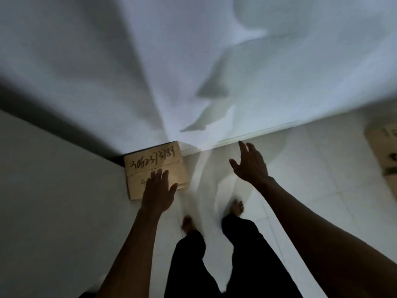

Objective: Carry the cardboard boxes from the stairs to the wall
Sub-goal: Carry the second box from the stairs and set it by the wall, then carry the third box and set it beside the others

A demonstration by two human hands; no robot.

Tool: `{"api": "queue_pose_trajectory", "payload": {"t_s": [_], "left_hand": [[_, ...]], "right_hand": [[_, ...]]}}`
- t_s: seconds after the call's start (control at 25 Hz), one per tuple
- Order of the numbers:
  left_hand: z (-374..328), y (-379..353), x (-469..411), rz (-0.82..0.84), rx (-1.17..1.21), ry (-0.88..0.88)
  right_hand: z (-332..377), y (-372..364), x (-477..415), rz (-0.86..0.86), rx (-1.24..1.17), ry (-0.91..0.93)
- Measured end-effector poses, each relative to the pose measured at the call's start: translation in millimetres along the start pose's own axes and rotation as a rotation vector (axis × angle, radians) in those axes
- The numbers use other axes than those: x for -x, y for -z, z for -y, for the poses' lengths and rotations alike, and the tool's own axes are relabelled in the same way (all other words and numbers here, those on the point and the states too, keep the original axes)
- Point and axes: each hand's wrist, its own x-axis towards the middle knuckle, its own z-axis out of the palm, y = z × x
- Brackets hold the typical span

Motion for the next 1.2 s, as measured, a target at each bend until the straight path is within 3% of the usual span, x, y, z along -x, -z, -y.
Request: {"api": "queue_pose_trajectory", "payload": {"t_s": [0.2,0.4,0.72,0.96,1.2], "left_hand": [[-113,48,4,-0.006,-0.180,-0.288],[-275,51,-19,-0.041,-0.317,-0.532],[-545,-64,-7,0.106,-0.322,-0.752],[-692,-132,-13,0.170,-0.417,-0.867],[-830,-188,-72,0.244,-0.606,-0.999]], "right_hand": [[-102,93,59,-0.139,-0.063,-0.108],[-253,171,93,-0.292,-0.101,-0.338],[-474,226,140,-0.342,-0.204,-0.583],[-596,252,129,-0.380,-0.309,-0.674],[-705,274,80,-0.385,-0.422,-0.784]]}}
